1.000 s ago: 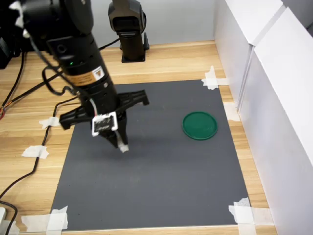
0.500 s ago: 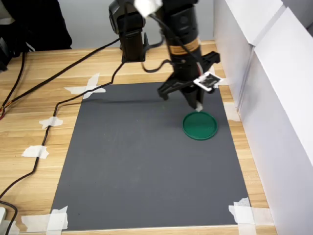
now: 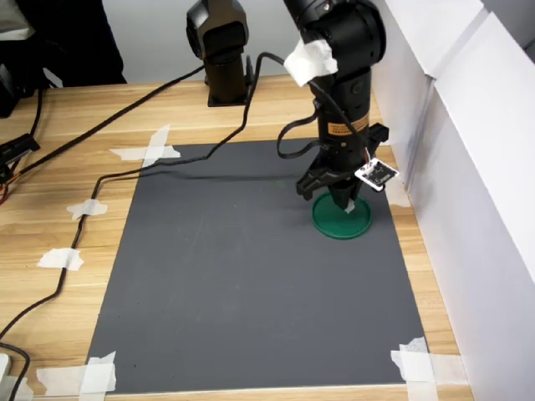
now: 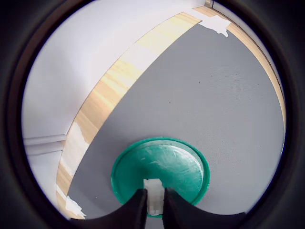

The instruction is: Grasp a white terminal and put it on the green lid.

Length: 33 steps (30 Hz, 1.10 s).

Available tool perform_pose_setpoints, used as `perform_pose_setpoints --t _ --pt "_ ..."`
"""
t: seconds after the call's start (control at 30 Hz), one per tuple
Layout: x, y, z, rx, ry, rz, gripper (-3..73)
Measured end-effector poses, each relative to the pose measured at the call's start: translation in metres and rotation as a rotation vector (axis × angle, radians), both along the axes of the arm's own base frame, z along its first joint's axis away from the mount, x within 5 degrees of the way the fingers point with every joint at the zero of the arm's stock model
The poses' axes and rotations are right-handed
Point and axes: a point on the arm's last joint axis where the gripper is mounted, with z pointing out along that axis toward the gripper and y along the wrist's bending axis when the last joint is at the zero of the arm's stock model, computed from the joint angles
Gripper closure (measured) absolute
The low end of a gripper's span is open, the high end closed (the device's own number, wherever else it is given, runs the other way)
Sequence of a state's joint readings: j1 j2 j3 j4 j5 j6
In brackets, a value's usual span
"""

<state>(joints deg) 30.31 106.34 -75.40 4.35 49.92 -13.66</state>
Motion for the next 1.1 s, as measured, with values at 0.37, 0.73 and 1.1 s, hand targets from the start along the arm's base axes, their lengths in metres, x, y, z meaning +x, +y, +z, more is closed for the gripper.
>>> perform_pose_setpoints --t 0.37,0.73,1.1 --pt "-0.003 -0.003 -0.008 -0.018 -0.003 -0.002 29.4" --pt "-0.024 -0.02 0.079 0.16 -0.209 -0.09 29.0" --pt "-0.07 -0.165 0.152 0.234 -0.541 -0.537 69.2"
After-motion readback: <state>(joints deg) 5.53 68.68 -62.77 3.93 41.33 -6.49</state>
